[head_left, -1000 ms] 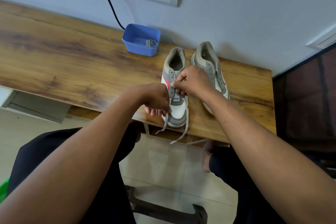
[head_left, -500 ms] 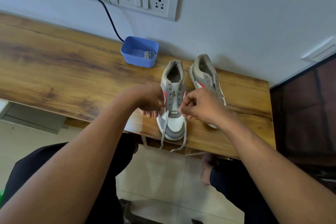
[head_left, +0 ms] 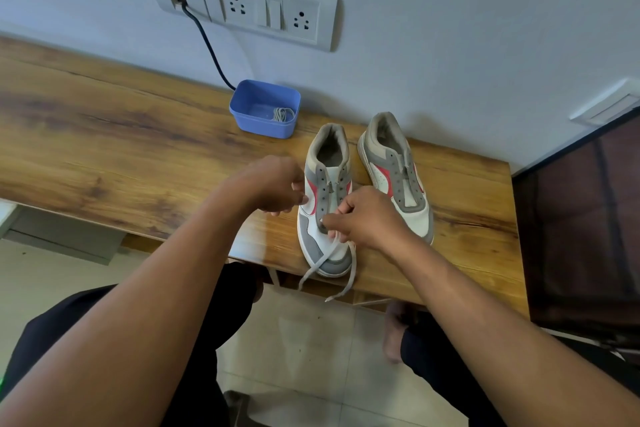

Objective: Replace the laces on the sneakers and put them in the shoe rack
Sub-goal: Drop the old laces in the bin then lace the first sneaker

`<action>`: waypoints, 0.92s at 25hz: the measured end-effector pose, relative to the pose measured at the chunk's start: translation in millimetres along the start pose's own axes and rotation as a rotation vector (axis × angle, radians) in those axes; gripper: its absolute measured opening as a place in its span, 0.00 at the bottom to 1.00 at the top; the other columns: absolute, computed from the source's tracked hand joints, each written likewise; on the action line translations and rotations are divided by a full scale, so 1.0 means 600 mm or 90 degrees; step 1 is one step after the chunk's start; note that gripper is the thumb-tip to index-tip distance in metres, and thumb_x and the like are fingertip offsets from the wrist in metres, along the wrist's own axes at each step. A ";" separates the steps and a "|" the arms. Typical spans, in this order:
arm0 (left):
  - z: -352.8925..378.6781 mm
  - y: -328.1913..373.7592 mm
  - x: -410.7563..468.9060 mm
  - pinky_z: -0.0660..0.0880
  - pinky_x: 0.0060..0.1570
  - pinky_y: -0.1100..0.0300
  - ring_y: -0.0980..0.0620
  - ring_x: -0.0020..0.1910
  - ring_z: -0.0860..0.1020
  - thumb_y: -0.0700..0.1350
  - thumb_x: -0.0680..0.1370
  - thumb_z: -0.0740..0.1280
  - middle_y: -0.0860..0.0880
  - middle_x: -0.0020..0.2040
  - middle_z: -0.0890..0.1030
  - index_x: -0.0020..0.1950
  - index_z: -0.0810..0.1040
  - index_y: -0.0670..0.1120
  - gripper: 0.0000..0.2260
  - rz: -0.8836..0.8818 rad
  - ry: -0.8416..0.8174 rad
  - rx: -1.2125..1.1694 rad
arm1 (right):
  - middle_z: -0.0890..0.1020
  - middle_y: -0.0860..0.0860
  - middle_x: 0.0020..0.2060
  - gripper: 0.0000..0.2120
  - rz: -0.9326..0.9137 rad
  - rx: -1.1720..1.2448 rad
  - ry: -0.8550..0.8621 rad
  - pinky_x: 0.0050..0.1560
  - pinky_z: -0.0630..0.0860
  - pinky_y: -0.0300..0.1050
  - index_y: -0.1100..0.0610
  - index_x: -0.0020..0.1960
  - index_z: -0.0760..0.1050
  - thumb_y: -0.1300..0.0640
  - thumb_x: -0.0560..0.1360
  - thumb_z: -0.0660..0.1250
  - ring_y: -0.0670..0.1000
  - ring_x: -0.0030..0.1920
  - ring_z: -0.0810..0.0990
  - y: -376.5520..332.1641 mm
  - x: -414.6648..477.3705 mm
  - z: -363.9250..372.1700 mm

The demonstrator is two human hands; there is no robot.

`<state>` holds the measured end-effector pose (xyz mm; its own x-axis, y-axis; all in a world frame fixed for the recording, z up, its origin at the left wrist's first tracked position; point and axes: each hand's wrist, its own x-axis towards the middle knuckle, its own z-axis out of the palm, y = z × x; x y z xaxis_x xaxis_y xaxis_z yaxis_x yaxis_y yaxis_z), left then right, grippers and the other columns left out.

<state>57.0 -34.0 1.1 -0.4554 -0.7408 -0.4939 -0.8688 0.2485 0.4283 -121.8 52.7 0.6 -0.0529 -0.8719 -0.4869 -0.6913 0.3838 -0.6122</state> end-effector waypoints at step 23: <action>-0.003 0.031 -0.019 0.70 0.41 0.59 0.55 0.38 0.75 0.54 0.74 0.77 0.49 0.38 0.80 0.48 0.86 0.54 0.06 0.164 -0.077 -0.208 | 0.88 0.57 0.40 0.05 -0.066 0.235 -0.106 0.32 0.75 0.38 0.62 0.51 0.86 0.65 0.75 0.76 0.46 0.33 0.79 0.044 -0.011 -0.119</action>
<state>46.6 -22.1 16.1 -0.6855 -0.5971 -0.4167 -0.6256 0.1902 0.7566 -191.4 47.1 32.1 0.1418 -0.8618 -0.4870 -0.3809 0.4066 -0.8304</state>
